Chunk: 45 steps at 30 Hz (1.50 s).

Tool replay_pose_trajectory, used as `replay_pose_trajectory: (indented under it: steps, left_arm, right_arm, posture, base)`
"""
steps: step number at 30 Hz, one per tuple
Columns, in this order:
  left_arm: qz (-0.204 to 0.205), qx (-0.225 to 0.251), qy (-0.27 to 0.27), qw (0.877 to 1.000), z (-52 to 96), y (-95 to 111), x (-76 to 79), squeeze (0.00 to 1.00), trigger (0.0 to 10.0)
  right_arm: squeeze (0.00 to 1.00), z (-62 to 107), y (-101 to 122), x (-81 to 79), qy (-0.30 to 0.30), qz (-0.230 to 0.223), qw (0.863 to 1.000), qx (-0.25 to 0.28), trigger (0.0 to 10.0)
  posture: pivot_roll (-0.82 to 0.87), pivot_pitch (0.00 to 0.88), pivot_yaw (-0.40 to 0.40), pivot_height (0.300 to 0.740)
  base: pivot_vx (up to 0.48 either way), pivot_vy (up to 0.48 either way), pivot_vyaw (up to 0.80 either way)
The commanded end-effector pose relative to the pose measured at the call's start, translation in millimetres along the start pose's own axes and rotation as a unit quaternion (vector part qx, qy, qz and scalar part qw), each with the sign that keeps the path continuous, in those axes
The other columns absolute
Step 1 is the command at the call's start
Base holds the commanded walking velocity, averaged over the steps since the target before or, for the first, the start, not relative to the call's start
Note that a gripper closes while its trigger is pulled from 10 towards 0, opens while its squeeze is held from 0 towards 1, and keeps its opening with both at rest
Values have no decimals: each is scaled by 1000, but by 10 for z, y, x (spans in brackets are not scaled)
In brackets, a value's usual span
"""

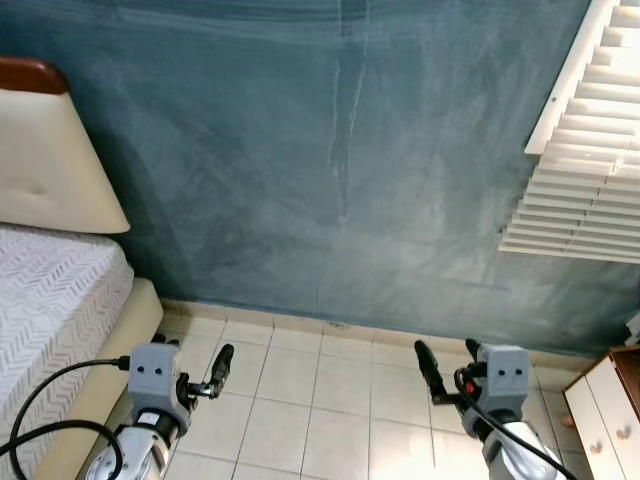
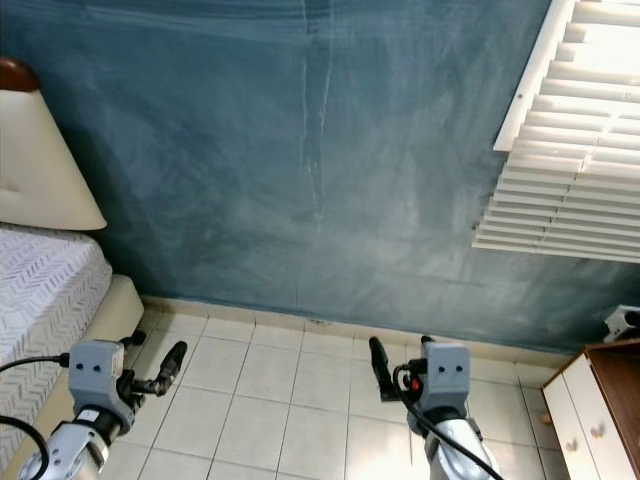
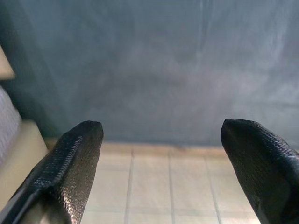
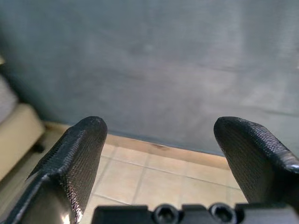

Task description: Clean up the room

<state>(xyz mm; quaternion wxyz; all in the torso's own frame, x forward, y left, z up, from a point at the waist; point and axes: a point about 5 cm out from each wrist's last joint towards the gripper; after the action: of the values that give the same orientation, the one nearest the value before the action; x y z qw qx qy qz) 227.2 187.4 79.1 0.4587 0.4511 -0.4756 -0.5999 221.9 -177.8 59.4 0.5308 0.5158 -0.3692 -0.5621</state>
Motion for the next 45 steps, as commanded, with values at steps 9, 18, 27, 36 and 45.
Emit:
replay_pose_trajectory:
  steps: [9, 18, 27, 36, 45]
  left_arm:
    - [-4, -37, 43, 998, -129, -133, -57, 0, 10000]
    - [-19, -59, 65, 996, -201, -177, -67, 0, 10000]
    - [5, -59, 87, 994, -253, -152, -43, 1000, 10000]
    - [-39, -21, 90, 995, -234, -40, -115, 0, 10000]
    - [-27, 58, 104, 993, -271, 257, -168, 0, 10000]
  right_arm:
    - [0, -220, 6, -33, 21, -2, 1000, -5, 10000]
    - [0, -265, -16, 14, 13, 19, 1000, -6, 10000]
    - [0, -303, 37, -11, 29, 19, 999, 7, 10000]
    - [0, -266, 80, -47, 44, 27, 998, 41, 10000]
    - [0, -334, 347, -72, 34, 3, 993, 111, 10000]
  posture:
    - [-39, 0, -24, 740]
    - [-37, 0, -20, 740]
    - [-43, 0, -13, 740]
    - [-32, 0, -16, 740]
    - [-21, 0, -17, 740]
  base:
    - [0, -455, 587]
    - [0, -105, 576]
    - [0, 0, 595]
    - [0, 0, 578]
    - [0, 0, 464]
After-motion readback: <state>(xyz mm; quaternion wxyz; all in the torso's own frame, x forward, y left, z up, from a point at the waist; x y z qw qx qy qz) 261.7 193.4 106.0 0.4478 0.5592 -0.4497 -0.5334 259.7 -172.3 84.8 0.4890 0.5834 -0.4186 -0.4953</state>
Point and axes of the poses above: a point about 5 cm out from each wrist's last joint towards the gripper, its own z axis pointing back from the gripper into the wrist, its own y axis along the axis of the wrist's last joint, x = y × z, and after that the axes turned 6 degrees about -z, right-handed
